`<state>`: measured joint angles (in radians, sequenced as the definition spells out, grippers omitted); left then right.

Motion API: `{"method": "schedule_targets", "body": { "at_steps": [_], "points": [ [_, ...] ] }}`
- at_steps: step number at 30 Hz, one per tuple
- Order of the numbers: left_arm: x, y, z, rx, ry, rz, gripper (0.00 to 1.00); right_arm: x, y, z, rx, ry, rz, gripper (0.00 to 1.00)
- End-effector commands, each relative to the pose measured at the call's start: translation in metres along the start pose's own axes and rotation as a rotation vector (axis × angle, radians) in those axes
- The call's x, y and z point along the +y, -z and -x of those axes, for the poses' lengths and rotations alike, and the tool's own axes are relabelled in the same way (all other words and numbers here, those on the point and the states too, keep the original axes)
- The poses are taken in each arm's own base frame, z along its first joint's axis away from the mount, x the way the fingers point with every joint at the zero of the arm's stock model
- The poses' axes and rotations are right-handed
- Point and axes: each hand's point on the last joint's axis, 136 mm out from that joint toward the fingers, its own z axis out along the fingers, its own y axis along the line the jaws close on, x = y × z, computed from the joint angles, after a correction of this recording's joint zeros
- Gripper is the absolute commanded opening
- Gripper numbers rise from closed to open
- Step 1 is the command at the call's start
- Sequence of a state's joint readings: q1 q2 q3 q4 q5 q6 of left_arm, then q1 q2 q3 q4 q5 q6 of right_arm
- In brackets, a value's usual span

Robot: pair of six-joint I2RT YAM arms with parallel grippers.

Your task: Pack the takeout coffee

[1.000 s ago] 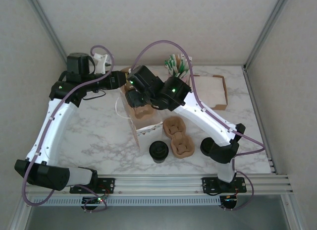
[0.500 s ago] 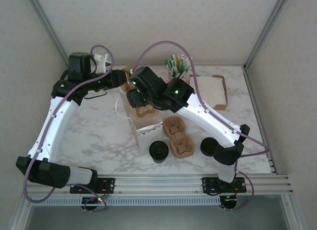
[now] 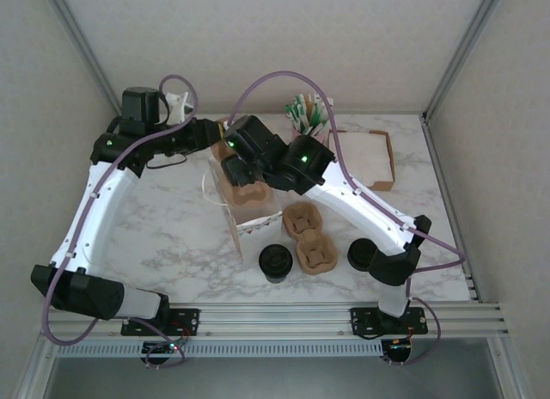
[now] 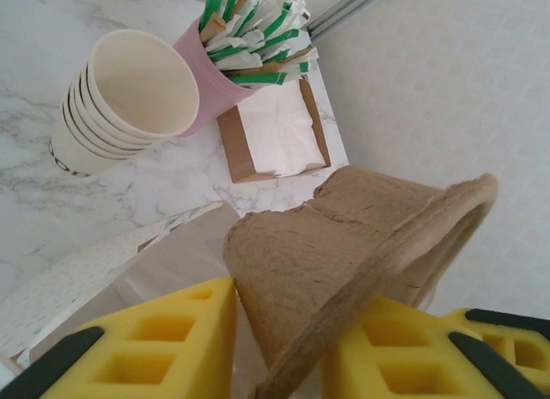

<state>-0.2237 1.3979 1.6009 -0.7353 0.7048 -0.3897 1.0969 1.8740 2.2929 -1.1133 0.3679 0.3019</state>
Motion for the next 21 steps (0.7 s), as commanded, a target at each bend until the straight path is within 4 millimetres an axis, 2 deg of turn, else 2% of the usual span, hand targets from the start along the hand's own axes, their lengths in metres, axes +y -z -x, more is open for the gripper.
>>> {"method": "schedule_targets", "body": {
  "at_steps": [1, 9, 14, 21],
  "points": [
    [0.0, -0.002, 0.0, 0.015, 0.041, 0.015, 0.26, -0.004, -0.001, 0.005, -0.012, -0.004, -0.023, 0.55],
    [0.006, -0.004, 0.002, 0.028, 0.077, 0.054, 0.23, -0.005, -0.006, 0.001, -0.001, 0.027, -0.056, 0.53],
    [0.006, -0.002, 0.0, 0.041, 0.111, 0.064, 0.2, -0.019, -0.017, -0.006, 0.031, 0.064, -0.159, 0.49],
    [0.01, -0.004, -0.006, 0.07, 0.123, 0.08, 0.17, -0.019, -0.02, 0.001, 0.02, 0.089, -0.181, 0.49]
  ]
}}
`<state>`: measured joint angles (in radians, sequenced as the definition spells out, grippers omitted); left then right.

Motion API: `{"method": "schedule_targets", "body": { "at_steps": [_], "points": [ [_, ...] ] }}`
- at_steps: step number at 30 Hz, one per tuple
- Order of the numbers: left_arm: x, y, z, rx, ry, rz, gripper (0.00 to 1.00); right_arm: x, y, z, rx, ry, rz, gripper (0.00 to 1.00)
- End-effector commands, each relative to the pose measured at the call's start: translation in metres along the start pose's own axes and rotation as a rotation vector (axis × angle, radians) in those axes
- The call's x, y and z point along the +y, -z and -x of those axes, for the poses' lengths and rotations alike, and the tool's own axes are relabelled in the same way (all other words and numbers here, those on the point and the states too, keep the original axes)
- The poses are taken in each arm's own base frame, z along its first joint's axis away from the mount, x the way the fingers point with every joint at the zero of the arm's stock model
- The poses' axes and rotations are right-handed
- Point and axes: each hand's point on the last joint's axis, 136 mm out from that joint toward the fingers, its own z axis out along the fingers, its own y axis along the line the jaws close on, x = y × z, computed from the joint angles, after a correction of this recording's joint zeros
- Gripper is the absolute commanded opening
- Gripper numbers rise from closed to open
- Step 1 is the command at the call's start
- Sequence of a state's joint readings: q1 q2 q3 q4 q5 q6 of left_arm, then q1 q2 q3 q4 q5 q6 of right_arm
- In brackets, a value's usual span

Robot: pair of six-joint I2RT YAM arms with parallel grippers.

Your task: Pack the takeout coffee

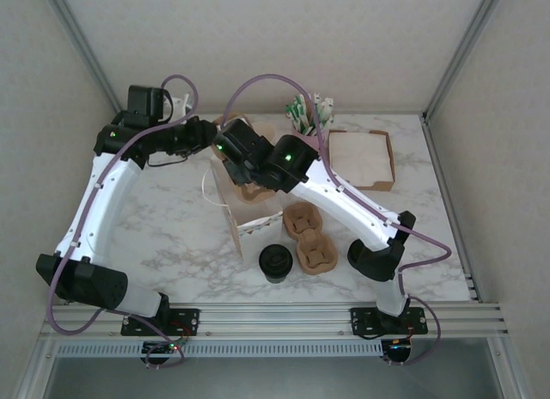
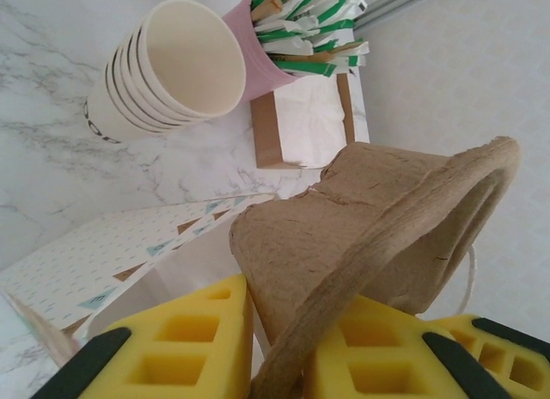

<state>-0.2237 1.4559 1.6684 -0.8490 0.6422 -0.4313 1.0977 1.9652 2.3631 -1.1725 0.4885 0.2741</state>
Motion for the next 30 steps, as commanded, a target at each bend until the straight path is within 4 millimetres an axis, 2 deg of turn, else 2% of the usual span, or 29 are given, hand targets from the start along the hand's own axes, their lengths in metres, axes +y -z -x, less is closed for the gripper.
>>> {"method": "schedule_targets", "body": {
  "at_steps": [1, 7, 15, 25, 30],
  "points": [
    [-0.007, 0.002, -0.005, 0.034, 0.023, -0.012, 0.16, -0.007, 0.003, 0.006, -0.016, 0.034, -0.048, 0.48],
    [-0.007, 0.0, -0.005, 0.047, 0.029, -0.012, 0.16, -0.007, -0.003, 0.003, -0.003, 0.068, -0.06, 0.43],
    [-0.01, -0.001, -0.006, 0.056, 0.04, -0.023, 0.16, -0.004, -0.01, -0.002, 0.017, 0.087, -0.062, 0.5],
    [-0.014, -0.003, -0.008, 0.071, 0.055, -0.041, 0.16, -0.008, -0.018, -0.005, 0.038, 0.064, -0.096, 0.49],
    [-0.018, -0.002, -0.01, 0.077, 0.06, -0.05, 0.16, -0.009, -0.02, -0.005, 0.037, 0.041, -0.105, 0.45]
  ]
}}
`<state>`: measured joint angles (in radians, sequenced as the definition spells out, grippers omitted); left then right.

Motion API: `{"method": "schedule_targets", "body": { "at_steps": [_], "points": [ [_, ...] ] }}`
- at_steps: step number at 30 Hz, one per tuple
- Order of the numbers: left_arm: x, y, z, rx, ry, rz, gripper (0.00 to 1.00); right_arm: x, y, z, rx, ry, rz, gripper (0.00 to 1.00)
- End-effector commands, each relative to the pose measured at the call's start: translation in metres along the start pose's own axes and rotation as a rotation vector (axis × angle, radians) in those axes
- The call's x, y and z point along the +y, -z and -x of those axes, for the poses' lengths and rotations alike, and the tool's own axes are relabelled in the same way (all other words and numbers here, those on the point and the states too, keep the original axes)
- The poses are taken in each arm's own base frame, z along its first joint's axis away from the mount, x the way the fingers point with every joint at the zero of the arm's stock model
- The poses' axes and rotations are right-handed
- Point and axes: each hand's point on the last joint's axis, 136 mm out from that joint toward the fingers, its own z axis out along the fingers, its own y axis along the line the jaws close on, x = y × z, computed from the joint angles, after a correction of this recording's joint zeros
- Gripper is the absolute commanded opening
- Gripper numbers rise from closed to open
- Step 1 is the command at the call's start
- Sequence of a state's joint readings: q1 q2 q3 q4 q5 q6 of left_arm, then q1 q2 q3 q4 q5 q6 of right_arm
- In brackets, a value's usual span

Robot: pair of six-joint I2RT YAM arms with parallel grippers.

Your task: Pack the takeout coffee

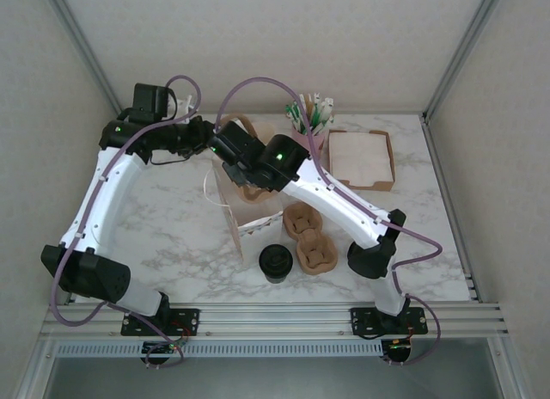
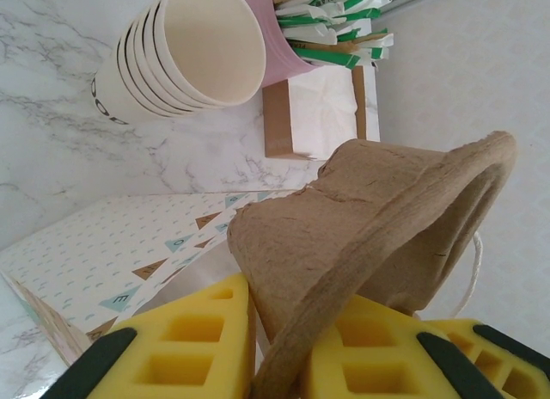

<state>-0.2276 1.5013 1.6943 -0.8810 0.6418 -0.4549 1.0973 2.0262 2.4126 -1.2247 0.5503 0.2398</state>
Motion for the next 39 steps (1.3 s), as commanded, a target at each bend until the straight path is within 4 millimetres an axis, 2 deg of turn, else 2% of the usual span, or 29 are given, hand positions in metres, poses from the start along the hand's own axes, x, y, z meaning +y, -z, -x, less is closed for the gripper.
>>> {"method": "schedule_targets", "body": {
  "at_steps": [1, 9, 11, 14, 15, 16, 19, 21, 23, 27, 32, 35, 39],
  "points": [
    [-0.025, 0.009, -0.011, 0.039, 0.007, -0.071, 0.16, -0.003, -0.005, 0.002, -0.002, -0.029, -0.029, 0.43],
    [-0.024, 0.009, -0.012, 0.044, 0.012, -0.057, 0.17, -0.004, 0.001, 0.002, 0.003, -0.057, -0.014, 0.39],
    [-0.024, 0.01, -0.012, 0.045, 0.008, -0.051, 0.19, -0.004, 0.005, 0.002, 0.003, -0.066, -0.005, 0.39],
    [-0.025, 0.014, -0.011, 0.035, -0.009, -0.039, 0.37, -0.003, 0.009, -0.001, 0.015, -0.074, 0.01, 0.39],
    [-0.026, 0.017, -0.01, 0.028, -0.018, -0.037, 0.5, -0.003, 0.011, -0.002, 0.02, -0.077, 0.014, 0.39],
    [-0.027, 0.02, -0.009, 0.019, -0.026, -0.035, 0.6, -0.002, 0.013, -0.004, 0.028, -0.084, 0.02, 0.39],
    [-0.031, 0.028, -0.005, -0.012, -0.047, -0.028, 0.73, 0.0, 0.017, -0.007, 0.044, -0.1, 0.033, 0.39],
    [-0.03, 0.033, -0.002, -0.038, -0.058, -0.001, 0.78, 0.003, 0.019, -0.01, 0.055, -0.111, 0.05, 0.39],
    [-0.021, 0.041, 0.003, -0.082, -0.068, 0.07, 0.84, 0.004, 0.021, -0.012, 0.066, -0.127, 0.061, 0.39],
    [0.004, 0.069, 0.018, -0.23, -0.092, 0.262, 0.96, 0.01, 0.024, -0.017, 0.102, -0.156, 0.1, 0.39],
    [0.035, 0.102, 0.03, -0.389, -0.095, 0.47, 1.0, 0.02, 0.021, -0.026, 0.154, -0.179, 0.14, 0.38],
    [0.049, 0.105, 0.03, -0.417, -0.07, 0.515, 1.0, 0.026, 0.017, -0.03, 0.179, -0.176, 0.149, 0.39],
    [0.058, 0.096, 0.026, -0.4, -0.057, 0.514, 0.99, 0.033, 0.008, -0.034, 0.213, -0.168, 0.154, 0.38]
  ]
}}
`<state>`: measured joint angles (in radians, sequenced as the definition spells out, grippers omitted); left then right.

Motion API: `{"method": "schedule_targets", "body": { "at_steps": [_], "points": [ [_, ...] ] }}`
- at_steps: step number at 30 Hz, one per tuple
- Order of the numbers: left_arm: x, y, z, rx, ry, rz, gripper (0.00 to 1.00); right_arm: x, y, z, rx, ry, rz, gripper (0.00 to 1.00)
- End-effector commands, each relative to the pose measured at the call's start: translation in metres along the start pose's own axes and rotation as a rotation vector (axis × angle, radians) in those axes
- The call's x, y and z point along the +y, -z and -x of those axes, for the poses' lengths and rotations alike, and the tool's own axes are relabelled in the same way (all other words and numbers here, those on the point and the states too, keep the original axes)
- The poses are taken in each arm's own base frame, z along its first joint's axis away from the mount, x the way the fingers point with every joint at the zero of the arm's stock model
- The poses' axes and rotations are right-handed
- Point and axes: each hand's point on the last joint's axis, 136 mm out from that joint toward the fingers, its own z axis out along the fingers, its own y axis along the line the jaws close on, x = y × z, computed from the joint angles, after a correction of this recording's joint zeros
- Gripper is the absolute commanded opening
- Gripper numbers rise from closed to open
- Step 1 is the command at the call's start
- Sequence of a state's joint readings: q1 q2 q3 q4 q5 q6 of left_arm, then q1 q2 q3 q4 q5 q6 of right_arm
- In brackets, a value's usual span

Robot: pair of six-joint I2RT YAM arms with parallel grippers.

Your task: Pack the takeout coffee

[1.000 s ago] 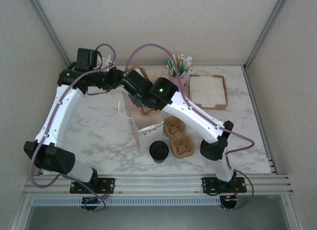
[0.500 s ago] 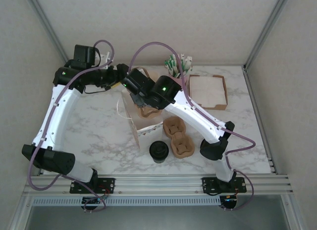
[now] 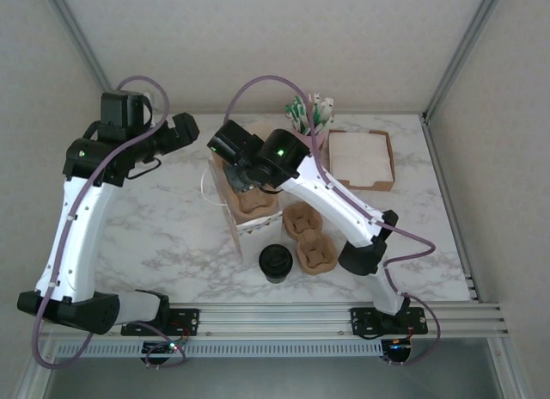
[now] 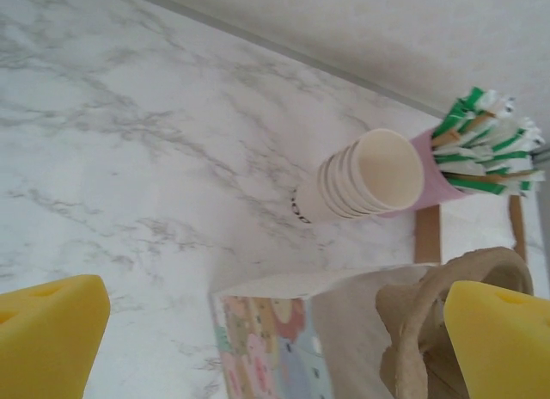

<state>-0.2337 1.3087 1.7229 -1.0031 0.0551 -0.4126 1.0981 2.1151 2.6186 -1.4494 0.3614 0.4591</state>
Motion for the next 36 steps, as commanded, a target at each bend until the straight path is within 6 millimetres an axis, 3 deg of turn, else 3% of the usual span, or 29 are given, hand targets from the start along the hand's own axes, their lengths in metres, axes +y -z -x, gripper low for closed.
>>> {"method": "schedule_targets", "body": {
  "at_steps": [1, 6, 14, 25, 36],
  "points": [
    [0.016, -0.012, -0.002, -0.006, 0.007, 0.066, 0.99, 0.008, -0.009, -0.012, 0.062, 0.004, 0.005, 0.38],
    [0.021, -0.024, -0.014, 0.029, 0.006, 0.074, 0.94, 0.009, -0.019, -0.022, 0.108, 0.004, -0.008, 0.38],
    [0.023, -0.048, -0.036, 0.123, -0.002, 0.063, 0.91, 0.004, -0.014, -0.024, 0.115, -0.006, -0.026, 0.38],
    [0.02, -0.06, -0.054, 0.19, -0.026, 0.018, 0.91, 0.0, -0.014, -0.033, 0.152, -0.013, -0.039, 0.37],
    [0.019, -0.062, -0.057, 0.204, -0.032, 0.006, 0.91, 0.0, -0.038, -0.049, 0.24, 0.008, -0.061, 0.37]
  ]
}}
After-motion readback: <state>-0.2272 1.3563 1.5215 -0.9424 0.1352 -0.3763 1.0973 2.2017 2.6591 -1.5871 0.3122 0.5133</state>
